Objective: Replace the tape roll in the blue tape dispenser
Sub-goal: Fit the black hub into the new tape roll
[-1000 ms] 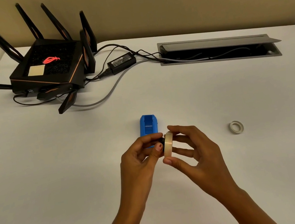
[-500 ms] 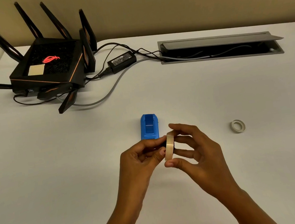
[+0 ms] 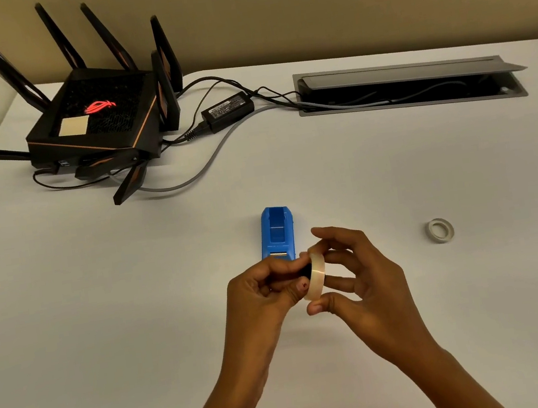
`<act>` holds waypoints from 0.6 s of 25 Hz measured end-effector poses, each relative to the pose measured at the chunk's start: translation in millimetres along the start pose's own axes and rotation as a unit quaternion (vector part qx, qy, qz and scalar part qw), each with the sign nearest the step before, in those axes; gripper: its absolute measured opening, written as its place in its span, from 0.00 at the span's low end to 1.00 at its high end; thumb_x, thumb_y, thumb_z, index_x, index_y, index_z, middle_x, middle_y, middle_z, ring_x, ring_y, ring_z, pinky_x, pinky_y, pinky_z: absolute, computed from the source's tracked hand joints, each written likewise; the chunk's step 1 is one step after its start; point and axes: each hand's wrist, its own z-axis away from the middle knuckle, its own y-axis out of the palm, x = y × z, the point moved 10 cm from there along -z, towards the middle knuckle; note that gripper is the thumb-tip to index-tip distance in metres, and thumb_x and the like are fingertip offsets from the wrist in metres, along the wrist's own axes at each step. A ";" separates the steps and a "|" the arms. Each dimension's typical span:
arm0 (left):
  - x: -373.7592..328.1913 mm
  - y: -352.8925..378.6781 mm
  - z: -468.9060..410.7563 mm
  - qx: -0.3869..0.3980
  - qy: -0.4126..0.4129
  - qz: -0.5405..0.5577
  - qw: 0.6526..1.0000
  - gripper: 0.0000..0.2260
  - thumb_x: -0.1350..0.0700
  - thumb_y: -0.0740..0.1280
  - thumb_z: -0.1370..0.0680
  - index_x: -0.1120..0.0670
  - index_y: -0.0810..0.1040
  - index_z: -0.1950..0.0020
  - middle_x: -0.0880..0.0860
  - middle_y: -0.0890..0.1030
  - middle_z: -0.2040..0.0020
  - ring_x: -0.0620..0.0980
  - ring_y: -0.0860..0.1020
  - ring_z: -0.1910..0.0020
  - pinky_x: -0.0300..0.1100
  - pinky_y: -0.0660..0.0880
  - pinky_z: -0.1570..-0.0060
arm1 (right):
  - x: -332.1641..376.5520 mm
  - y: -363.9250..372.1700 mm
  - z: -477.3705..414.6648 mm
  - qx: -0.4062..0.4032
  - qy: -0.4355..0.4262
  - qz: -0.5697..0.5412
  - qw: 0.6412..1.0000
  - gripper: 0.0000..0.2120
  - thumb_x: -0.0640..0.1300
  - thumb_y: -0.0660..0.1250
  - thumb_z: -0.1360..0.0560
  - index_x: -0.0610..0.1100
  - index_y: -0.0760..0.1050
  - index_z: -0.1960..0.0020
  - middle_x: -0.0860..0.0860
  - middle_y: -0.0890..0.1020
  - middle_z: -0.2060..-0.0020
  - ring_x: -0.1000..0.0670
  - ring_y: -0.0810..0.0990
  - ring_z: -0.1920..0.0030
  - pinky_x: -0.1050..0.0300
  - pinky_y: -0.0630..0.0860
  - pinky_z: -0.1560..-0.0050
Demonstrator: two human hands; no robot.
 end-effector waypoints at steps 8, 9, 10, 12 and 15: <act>-1.2 0.3 0.4 -0.018 0.012 -0.022 1.000 0.10 0.62 0.71 0.32 0.48 0.81 0.56 0.50 0.84 0.57 0.44 0.82 0.55 0.30 0.77 0.53 | 1.9 -4.9 0.9 -0.016 0.002 0.022 1.000 0.33 0.37 0.79 0.39 0.54 0.70 0.40 0.53 0.81 0.47 0.56 0.79 0.43 0.60 0.80 0.46; -2.6 -0.3 -0.1 -0.024 0.017 -0.022 0.999 0.10 0.62 0.71 0.32 0.47 0.81 0.57 0.48 0.84 0.58 0.42 0.81 0.55 0.27 0.76 0.55 | 2.4 -5.0 -0.4 -0.017 0.003 0.023 1.000 0.33 0.37 0.79 0.39 0.53 0.70 0.40 0.53 0.81 0.47 0.55 0.79 0.43 0.60 0.80 0.46; -3.7 -0.7 -0.3 -0.028 0.019 -0.020 0.999 0.11 0.62 0.71 0.32 0.46 0.80 0.58 0.46 0.83 0.58 0.41 0.81 0.55 0.25 0.75 0.57 | 2.9 -5.1 -1.8 -0.017 0.002 0.021 1.000 0.33 0.37 0.79 0.39 0.53 0.69 0.40 0.53 0.81 0.47 0.55 0.79 0.43 0.59 0.80 0.46; -4.2 -1.2 -0.5 -0.033 0.018 -0.007 0.999 0.11 0.62 0.71 0.32 0.45 0.80 0.58 0.44 0.83 0.59 0.40 0.81 0.56 0.24 0.75 0.58 | 4.6 -5.0 -3.8 -0.014 -0.001 0.015 1.000 0.32 0.39 0.79 0.38 0.53 0.69 0.40 0.53 0.81 0.47 0.56 0.79 0.43 0.61 0.79 0.46; -4.3 -1.9 0.4 -0.050 0.019 0.019 0.998 0.09 0.60 0.70 0.30 0.47 0.81 0.54 0.42 0.85 0.59 0.41 0.81 0.54 0.29 0.77 0.54 | 8.5 -3.7 -6.2 -0.013 -0.005 0.008 1.000 0.30 0.46 0.77 0.37 0.54 0.68 0.38 0.55 0.79 0.44 0.57 0.77 0.41 0.66 0.77 0.46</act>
